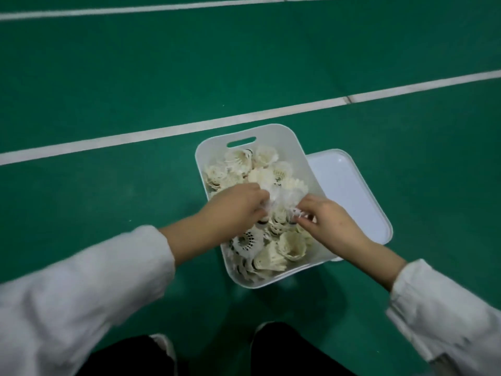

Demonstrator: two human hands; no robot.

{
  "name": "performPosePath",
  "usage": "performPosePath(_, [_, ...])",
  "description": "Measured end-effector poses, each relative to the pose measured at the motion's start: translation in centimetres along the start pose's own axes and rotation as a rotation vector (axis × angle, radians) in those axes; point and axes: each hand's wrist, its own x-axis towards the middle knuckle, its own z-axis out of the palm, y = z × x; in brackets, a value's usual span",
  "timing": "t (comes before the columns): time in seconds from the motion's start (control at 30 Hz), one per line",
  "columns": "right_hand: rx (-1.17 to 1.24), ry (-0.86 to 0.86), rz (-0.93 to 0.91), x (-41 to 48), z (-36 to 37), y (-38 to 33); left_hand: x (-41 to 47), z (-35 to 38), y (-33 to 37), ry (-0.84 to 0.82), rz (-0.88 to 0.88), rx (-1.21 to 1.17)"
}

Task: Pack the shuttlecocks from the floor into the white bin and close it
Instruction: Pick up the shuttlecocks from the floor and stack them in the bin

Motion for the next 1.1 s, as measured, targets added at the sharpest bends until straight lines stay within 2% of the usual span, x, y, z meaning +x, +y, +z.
performPosePath(0.17, [-0.008,-0.043,0.041,-0.4,2.1,0.9,0.3,6.5,1.3,0.037,-0.111,0.104])
performPosePath(0.27, [-0.058,-0.15,0.086,-1.0,2.1,1.3,0.9,8.7,1.5,0.046,-0.138,0.187])
performPosePath(0.4, [-0.168,-0.298,0.1,-1.1,3.0,1.5,2.0,10.2,0.8,-0.046,-0.254,0.134])
performPosePath(0.53, [-0.189,-0.439,0.099,-0.7,4.8,1.4,2.1,11.0,1.1,-0.076,-0.227,0.234])
performPosePath(0.67, [-0.125,-0.476,0.156,0.3,5.1,1.9,1.9,10.3,1.1,-0.108,-0.203,0.178])
performPosePath(0.83, [-0.116,-0.443,0.096,-0.5,5.3,2.3,0.1,9.0,1.3,-0.161,-0.147,0.096])
performPosePath(0.93, [0.004,-0.324,0.063,-1.9,4.4,2.5,-0.7,7.7,2.3,-0.055,-0.152,0.106])
performPosePath(1.1, [0.108,-0.059,0.087,-5.4,1.5,2.9,-0.8,5.2,6.7,0.128,-0.101,-0.027])
